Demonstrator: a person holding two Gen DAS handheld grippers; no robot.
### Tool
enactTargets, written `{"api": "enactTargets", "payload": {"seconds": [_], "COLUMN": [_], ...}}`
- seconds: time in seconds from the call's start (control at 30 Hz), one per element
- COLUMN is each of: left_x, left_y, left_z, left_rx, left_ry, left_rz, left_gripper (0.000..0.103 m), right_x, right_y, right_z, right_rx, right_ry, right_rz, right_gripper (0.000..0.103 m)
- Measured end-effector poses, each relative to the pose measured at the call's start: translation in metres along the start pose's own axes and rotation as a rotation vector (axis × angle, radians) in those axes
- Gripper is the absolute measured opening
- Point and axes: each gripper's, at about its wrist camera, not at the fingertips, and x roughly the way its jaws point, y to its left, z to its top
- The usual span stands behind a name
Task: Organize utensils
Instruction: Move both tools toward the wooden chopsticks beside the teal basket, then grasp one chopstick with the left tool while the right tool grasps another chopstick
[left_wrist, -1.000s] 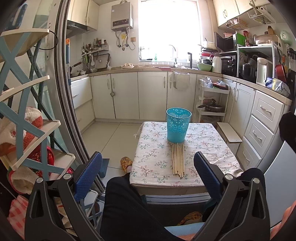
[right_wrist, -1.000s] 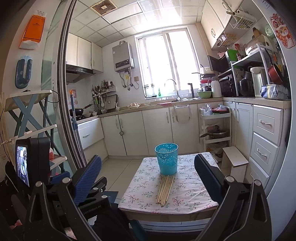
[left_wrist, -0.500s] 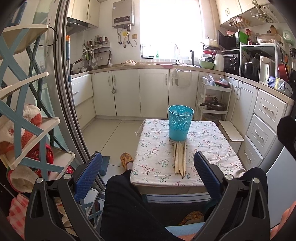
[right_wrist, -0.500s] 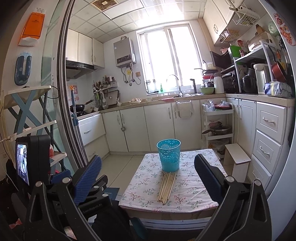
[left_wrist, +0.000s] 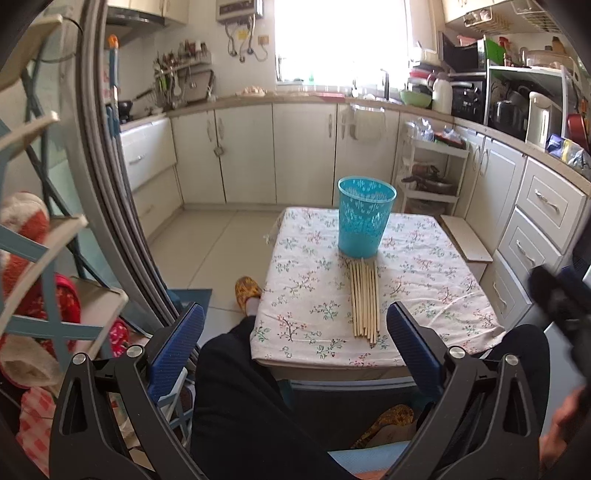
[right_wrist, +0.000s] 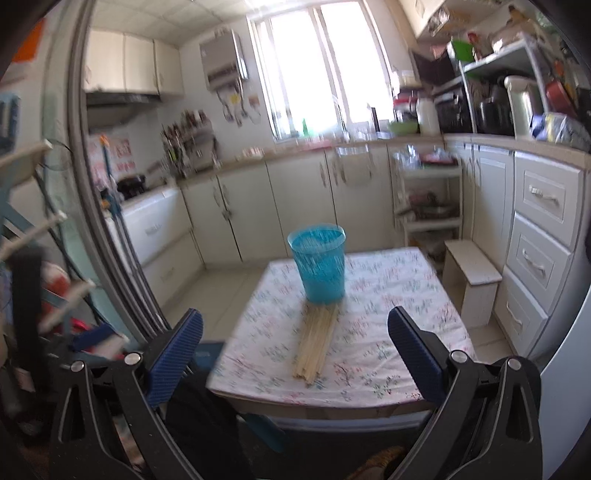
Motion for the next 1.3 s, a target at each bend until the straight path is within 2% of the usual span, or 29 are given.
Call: {"api": "enactTargets", "payload": {"seconds": [0.03, 0.1, 0.13, 0.2, 0.37, 0.5, 0.63, 0.73, 0.83, 0.93, 1.03, 1.13, 1.3], "left_x": [0.007, 0.027, 0.035, 0.056, 0.122, 0.171, 0.213, 0.244, 0.268, 0.294, 0.312, 0.332, 0.365], "left_y": [0.0, 0.0, -0.001, -0.003, -0.007, -0.011, -0.016, -0.02, -0.025, -0.032, -0.039, -0.048, -0.067], "left_z": [0.001, 0.003, 0.005, 0.009, 0.017, 0.021, 0.024, 0.024, 0.025, 0.026, 0.024, 0.024, 0.018], "left_rx": [0.002, 0.005, 0.008, 0.014, 0.006, -0.015, -0.024, -0.034, -0.032, -0.028, -0.028, -0.033, -0.002], "left_ry": [0.012, 0.043, 0.051, 0.076, 0.175, 0.232, 0.269, 0.309, 0.335, 0.358, 0.377, 0.393, 0.429], "left_rz": [-0.004, -0.025, -0.03, -0.043, -0.071, -0.083, -0.083, -0.085, -0.087, -0.089, -0.098, -0.125, -0.122], "left_gripper": [0.095, 0.095, 0.095, 0.095, 0.095, 0.095, 0.095, 0.095, 0.095, 0.095, 0.095, 0.094, 0.087], "right_x": [0.016, 0.047, 0.066, 0.096, 0.188, 0.246, 0.299, 0.321, 0.329, 0.33, 0.333, 0.331, 0.316], "right_y": [-0.006, -0.016, -0.023, -0.035, -0.059, -0.069, -0.076, -0.077, -0.079, -0.082, -0.085, -0.089, -0.108], "right_z": [-0.002, -0.007, -0.009, -0.012, -0.027, -0.036, -0.043, -0.046, -0.044, -0.042, -0.041, -0.04, -0.043], "right_rx": [0.002, -0.004, 0.005, 0.023, 0.035, 0.067, 0.096, 0.098, 0.076, 0.062, 0.03, 0.002, 0.008], "right_ry": [0.031, 0.083, 0.126, 0.178, 0.302, 0.361, 0.413, 0.439, 0.425, 0.421, 0.428, 0.446, 0.459], "right_rz": [-0.011, -0.025, -0.029, -0.028, -0.05, -0.063, -0.072, -0.074, -0.072, -0.073, -0.073, -0.06, -0.046], "right_gripper": [0.095, 0.076, 0.073, 0.057, 0.037, 0.026, 0.023, 0.021, 0.021, 0.018, 0.008, 0.007, 0.006]}}
